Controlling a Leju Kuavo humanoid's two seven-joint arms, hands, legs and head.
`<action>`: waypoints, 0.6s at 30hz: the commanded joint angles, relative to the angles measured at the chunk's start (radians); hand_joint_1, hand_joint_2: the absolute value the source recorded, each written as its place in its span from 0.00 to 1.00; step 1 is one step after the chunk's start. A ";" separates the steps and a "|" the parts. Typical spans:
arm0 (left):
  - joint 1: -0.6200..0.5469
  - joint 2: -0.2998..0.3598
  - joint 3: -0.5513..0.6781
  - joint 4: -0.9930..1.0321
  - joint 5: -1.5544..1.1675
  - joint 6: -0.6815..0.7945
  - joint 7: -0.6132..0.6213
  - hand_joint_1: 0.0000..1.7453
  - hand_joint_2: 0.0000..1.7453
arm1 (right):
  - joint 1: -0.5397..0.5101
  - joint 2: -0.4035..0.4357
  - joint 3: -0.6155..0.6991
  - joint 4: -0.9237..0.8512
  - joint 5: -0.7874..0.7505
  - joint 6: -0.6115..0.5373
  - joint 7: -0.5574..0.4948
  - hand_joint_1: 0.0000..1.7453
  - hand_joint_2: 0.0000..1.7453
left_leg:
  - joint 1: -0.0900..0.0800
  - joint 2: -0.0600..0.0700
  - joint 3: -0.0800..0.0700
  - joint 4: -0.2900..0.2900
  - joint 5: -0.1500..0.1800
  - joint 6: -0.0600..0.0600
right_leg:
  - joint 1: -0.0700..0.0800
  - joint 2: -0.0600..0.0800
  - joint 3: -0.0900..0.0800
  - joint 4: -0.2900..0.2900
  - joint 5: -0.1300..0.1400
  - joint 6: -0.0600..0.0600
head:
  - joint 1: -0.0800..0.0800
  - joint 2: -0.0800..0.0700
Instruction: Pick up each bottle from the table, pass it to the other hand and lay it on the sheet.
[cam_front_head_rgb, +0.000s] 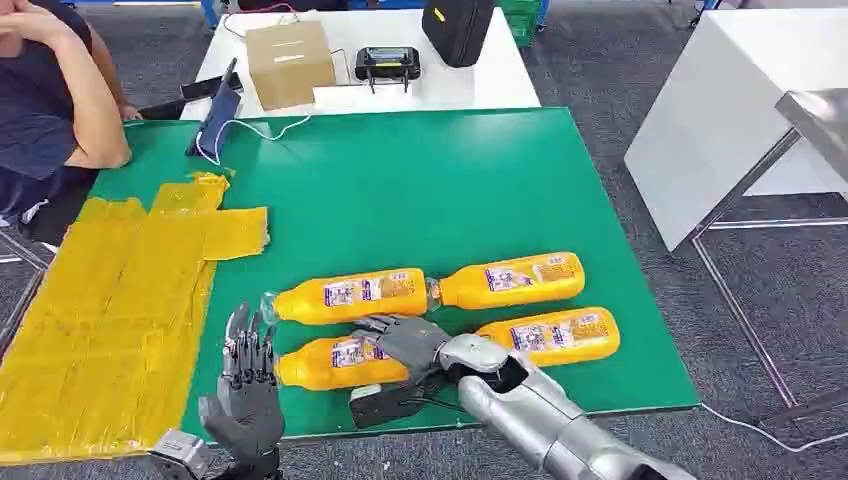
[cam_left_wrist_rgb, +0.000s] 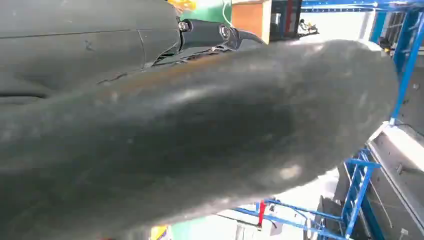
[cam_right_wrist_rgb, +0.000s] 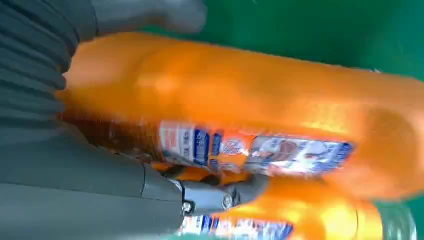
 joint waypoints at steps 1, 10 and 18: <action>0.010 -0.050 0.088 0.019 0.020 -0.011 -0.027 0.00 0.00 | -0.091 -0.176 0.274 -0.058 -0.075 0.074 0.079 1.00 1.00 | 0.000 -0.006 0.003 0.000 -0.001 0.000 | -0.001 0.004 0.004 0.000 -0.002 -0.001 | 0.000 0.000; 0.010 -0.050 0.129 0.016 0.175 0.038 -0.027 0.00 0.00 | -0.001 -0.031 0.332 0.210 -0.015 -0.064 0.143 1.00 1.00 | 0.000 -0.005 0.009 -0.004 -0.001 -0.001 | -0.002 0.004 0.009 -0.004 -0.001 -0.001 | 0.000 0.000; 0.031 -0.050 0.191 -0.064 0.424 0.425 -0.027 0.00 0.00 | 0.152 0.047 0.155 0.237 -0.030 -0.287 0.275 1.00 1.00 | 0.002 0.009 0.029 -0.002 -0.018 -0.001 | 0.000 0.009 0.015 -0.003 -0.011 -0.005 | 0.000 0.000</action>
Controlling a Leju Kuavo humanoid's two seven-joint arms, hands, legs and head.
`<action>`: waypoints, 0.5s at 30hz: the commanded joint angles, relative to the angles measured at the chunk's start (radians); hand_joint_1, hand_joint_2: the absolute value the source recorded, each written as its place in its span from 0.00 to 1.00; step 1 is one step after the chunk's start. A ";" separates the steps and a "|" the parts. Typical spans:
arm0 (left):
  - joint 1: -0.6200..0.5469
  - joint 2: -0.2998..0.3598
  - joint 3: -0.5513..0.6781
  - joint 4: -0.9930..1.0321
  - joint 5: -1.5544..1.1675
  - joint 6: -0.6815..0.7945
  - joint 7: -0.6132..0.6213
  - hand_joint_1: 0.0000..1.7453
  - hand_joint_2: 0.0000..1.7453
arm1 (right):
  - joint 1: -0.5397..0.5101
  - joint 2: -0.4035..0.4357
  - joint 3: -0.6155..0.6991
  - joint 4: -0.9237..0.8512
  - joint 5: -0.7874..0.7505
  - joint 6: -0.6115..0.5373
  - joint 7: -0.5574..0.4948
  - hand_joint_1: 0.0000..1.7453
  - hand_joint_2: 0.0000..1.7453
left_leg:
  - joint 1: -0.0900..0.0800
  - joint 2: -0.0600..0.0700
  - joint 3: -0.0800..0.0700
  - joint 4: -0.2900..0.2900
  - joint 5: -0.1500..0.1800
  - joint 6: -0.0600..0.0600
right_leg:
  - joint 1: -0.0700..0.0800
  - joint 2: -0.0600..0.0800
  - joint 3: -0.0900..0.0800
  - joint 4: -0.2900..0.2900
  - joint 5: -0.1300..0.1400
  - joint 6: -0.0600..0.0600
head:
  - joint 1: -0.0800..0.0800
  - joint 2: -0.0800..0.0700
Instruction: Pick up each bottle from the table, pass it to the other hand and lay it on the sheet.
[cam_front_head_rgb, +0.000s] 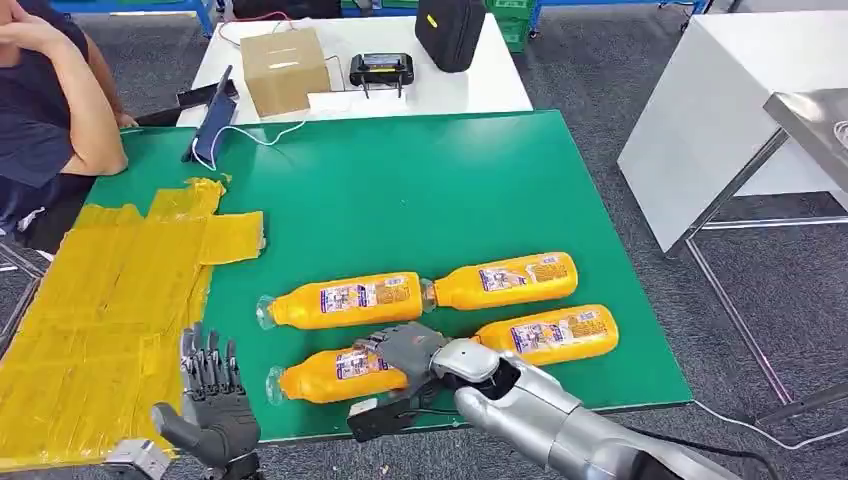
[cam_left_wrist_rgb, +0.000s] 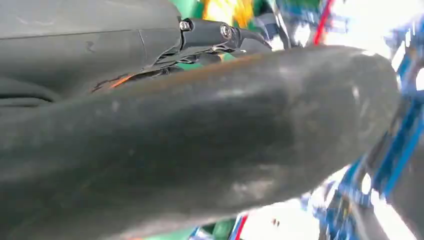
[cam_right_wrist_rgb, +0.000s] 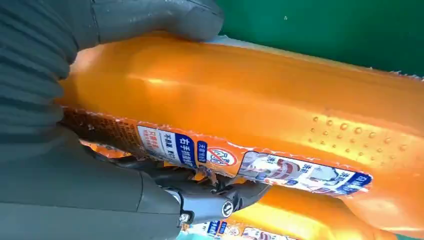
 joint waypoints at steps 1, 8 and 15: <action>0.022 -0.018 0.109 -0.066 0.203 0.381 -0.027 0.00 0.00 | 0.216 0.097 -0.117 0.165 -0.036 -0.200 0.118 1.00 1.00 | 0.002 -0.003 0.008 -0.001 -0.002 -0.002 | 0.001 0.002 0.009 -0.002 -0.002 -0.002 | 0.000 0.000; 0.016 -0.018 0.133 0.008 0.281 0.158 -0.027 0.00 1.00 | 0.318 0.108 -0.383 -0.043 -0.284 -0.354 -0.144 1.00 1.00 | 0.007 -0.006 0.010 -0.001 -0.002 -0.004 | 0.006 0.003 0.013 -0.001 -0.011 -0.005 | 0.000 0.000; 0.012 -0.018 0.124 0.051 0.254 0.063 -0.027 0.00 1.00 | 0.400 0.109 -0.419 -0.193 -0.280 -0.383 -0.191 1.00 1.00 | 0.005 -0.007 0.014 -0.001 -0.001 -0.004 | 0.005 0.003 0.027 -0.001 -0.005 -0.001 | 0.000 0.000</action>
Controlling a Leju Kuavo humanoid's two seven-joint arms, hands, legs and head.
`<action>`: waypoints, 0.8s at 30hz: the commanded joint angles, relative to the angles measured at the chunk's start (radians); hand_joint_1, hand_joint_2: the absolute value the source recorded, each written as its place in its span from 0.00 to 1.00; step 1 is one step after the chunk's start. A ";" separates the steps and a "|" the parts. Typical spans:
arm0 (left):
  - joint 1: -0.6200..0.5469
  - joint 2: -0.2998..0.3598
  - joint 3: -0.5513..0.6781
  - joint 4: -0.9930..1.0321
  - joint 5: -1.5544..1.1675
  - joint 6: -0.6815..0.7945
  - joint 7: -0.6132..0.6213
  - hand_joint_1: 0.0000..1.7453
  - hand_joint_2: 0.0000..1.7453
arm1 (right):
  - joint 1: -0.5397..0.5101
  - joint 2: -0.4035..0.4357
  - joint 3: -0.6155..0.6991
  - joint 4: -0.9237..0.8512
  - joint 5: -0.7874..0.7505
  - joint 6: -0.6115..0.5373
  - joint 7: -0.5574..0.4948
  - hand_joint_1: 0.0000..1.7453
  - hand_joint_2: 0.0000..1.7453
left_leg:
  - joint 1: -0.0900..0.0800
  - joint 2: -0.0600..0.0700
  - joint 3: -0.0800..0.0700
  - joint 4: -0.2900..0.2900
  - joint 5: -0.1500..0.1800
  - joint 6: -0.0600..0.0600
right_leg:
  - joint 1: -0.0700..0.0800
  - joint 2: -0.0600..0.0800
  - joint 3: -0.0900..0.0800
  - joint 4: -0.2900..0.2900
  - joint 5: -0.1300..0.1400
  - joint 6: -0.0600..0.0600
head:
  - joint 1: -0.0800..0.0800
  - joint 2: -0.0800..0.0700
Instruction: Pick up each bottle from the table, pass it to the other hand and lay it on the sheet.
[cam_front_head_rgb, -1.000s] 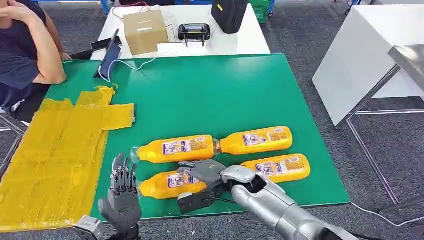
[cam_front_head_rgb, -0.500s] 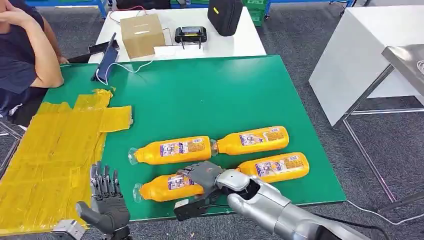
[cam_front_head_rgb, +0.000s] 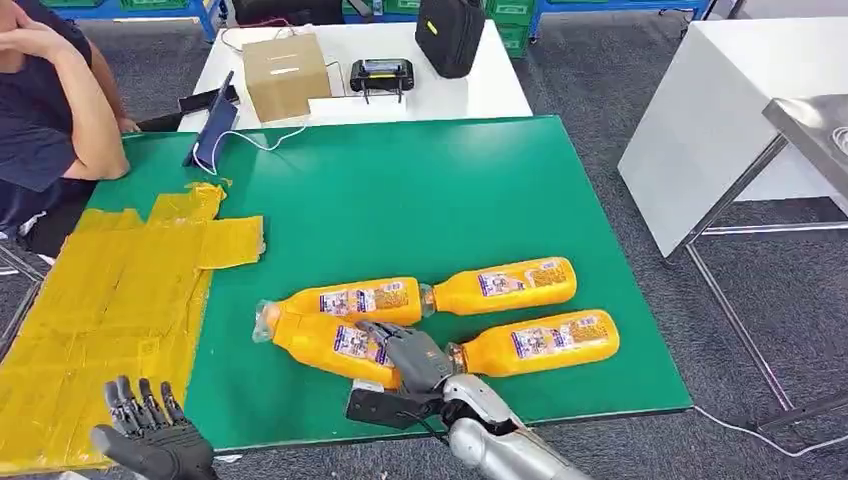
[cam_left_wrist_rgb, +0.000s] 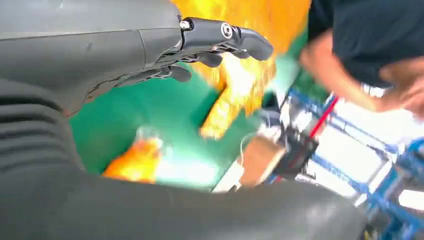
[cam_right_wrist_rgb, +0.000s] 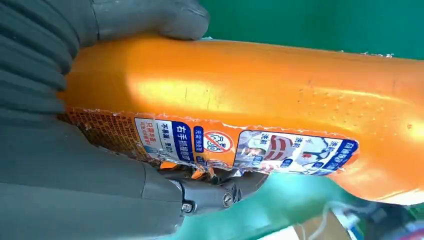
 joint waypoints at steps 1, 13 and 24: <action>-0.020 -0.008 0.014 0.107 -0.053 -0.118 -0.026 0.00 1.00 | 0.187 0.006 -0.150 -0.209 0.010 -0.024 -0.056 1.00 1.00 | 0.000 -0.004 -0.002 -0.001 0.000 0.000 | 0.000 0.001 -0.002 -0.001 0.000 -0.002 | 0.000 0.000; 0.000 -0.008 -0.113 0.024 -0.329 -0.382 -0.026 0.00 1.00 | 0.190 0.056 -0.097 -0.266 0.061 0.066 -0.091 1.00 1.00 | -0.001 -0.009 -0.018 0.001 0.000 0.000 | -0.001 0.000 -0.016 0.001 -0.001 -0.002 | 0.000 0.000; -0.004 -0.008 -0.134 0.014 -0.407 -0.441 -0.026 0.00 1.00 | 0.141 0.075 -0.053 -0.234 0.062 0.089 -0.101 1.00 1.00 | -0.002 -0.007 -0.019 0.000 0.000 0.000 | -0.001 -0.001 -0.017 0.001 0.000 -0.001 | -0.001 0.000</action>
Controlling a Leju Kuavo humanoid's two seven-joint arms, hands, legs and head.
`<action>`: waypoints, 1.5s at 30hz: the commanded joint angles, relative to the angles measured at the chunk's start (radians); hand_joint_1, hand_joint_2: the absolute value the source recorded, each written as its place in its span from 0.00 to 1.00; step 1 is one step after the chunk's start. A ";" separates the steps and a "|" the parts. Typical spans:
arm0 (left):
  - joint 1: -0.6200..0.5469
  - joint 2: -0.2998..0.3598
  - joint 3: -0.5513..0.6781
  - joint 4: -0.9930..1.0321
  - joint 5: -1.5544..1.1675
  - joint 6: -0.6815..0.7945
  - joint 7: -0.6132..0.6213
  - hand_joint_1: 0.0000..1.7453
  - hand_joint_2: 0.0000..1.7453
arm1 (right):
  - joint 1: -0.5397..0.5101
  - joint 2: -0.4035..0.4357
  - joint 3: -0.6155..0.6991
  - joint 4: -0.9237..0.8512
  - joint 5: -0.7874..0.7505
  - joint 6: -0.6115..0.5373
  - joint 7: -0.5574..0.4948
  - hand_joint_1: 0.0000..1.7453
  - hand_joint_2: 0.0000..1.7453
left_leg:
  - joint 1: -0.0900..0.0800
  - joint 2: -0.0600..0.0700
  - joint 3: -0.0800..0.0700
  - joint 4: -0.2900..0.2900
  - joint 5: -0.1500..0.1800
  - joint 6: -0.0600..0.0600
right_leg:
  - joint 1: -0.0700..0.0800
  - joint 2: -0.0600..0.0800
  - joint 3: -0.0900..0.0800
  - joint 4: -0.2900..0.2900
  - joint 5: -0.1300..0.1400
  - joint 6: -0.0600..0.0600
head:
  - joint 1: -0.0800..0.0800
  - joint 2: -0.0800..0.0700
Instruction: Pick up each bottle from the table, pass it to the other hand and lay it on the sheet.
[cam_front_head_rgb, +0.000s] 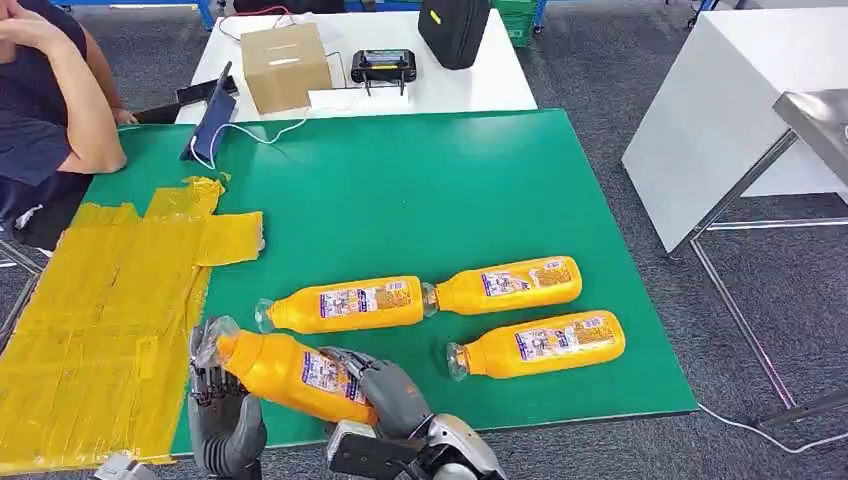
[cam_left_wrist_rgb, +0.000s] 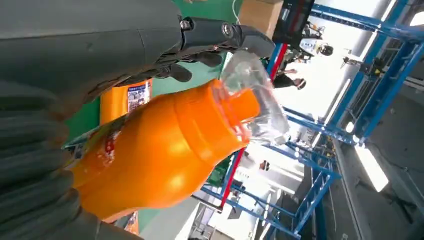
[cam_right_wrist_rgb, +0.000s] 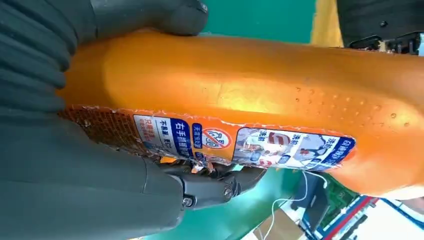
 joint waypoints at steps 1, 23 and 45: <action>-0.011 0.000 -0.046 0.019 -0.064 -0.045 -0.026 0.00 1.00 | -0.071 -0.001 0.065 0.030 0.001 0.022 -0.014 1.00 1.00 | 0.000 -0.003 0.002 0.000 -0.001 0.000 | -0.001 0.006 0.001 0.001 -0.001 -0.001 | 0.000 0.000; -0.048 0.055 -0.129 0.170 -0.176 0.107 -0.026 0.43 1.00 | -0.089 -0.033 0.197 -0.065 0.116 0.036 -0.049 1.00 1.00 | -0.001 -0.005 0.001 -0.001 0.000 0.000 | -0.001 0.001 0.002 -0.001 -0.002 0.001 | -0.001 0.000; -0.021 0.008 -0.032 0.086 -0.106 -0.022 -0.026 1.00 1.00 | -0.095 -0.024 0.191 -0.034 0.112 0.042 -0.042 1.00 1.00 | 0.000 -0.008 0.003 0.000 -0.002 0.000 | -0.003 0.004 0.004 0.000 -0.004 0.001 | 0.000 0.000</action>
